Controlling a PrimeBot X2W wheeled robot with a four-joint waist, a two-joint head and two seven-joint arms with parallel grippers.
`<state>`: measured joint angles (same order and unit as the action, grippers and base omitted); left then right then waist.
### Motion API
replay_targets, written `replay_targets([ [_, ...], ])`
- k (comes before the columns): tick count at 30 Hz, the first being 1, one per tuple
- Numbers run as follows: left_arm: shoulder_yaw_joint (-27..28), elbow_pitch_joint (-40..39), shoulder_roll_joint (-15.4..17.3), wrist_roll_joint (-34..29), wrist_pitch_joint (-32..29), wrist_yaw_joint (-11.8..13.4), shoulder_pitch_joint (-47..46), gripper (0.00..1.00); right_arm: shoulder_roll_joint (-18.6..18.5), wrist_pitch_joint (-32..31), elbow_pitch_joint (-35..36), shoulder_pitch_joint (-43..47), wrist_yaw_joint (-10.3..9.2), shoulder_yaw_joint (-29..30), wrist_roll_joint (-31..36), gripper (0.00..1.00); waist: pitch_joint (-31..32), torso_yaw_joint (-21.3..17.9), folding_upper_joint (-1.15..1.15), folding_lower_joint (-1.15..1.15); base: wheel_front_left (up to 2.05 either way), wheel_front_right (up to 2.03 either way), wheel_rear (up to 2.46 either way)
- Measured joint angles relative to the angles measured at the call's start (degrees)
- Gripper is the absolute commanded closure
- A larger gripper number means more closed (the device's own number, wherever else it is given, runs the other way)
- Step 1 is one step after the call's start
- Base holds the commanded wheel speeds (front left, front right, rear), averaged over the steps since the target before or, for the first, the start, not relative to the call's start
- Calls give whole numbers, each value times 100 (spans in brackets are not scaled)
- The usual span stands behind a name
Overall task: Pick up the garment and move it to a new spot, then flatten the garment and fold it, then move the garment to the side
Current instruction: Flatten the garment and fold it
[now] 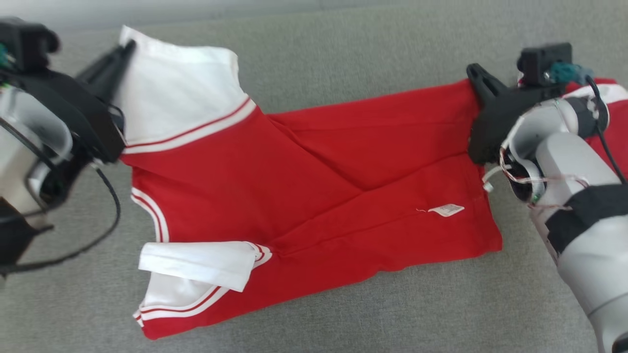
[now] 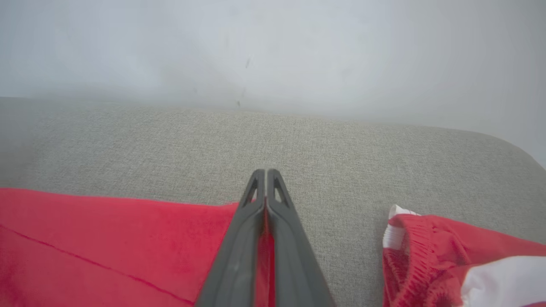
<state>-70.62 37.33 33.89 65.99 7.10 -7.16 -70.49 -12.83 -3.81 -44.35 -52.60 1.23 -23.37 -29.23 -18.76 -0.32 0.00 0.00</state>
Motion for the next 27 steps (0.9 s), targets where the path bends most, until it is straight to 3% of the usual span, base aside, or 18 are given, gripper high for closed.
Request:
replay_targets([
  [3, -165, -143, 20, -3, 116, 0, 157, 100, -65, 146, -4, 238, 141, 99, -162, 100, 157, 52, 0, 0, 0, 0, 0],
  [5, -207, -349, 154, 83, 349, 0, 391, 100, -122, 281, 5, 528, 282, 153, -264, 100, 319, 103, 0, 0, 0, 0, 0],
  [9, -245, -751, 413, 299, 508, 0, 821, 100, -220, 458, 88, 953, 390, 268, -478, 100, 543, 156, 0, -1, 0, 0, 0],
  [27, -457, -1984, 813, 400, 499, 0, 2167, 100, -639, 420, 178, 2264, 543, 178, -802, 100, 1195, 447, 0, -1, 0, 0, 0],
])
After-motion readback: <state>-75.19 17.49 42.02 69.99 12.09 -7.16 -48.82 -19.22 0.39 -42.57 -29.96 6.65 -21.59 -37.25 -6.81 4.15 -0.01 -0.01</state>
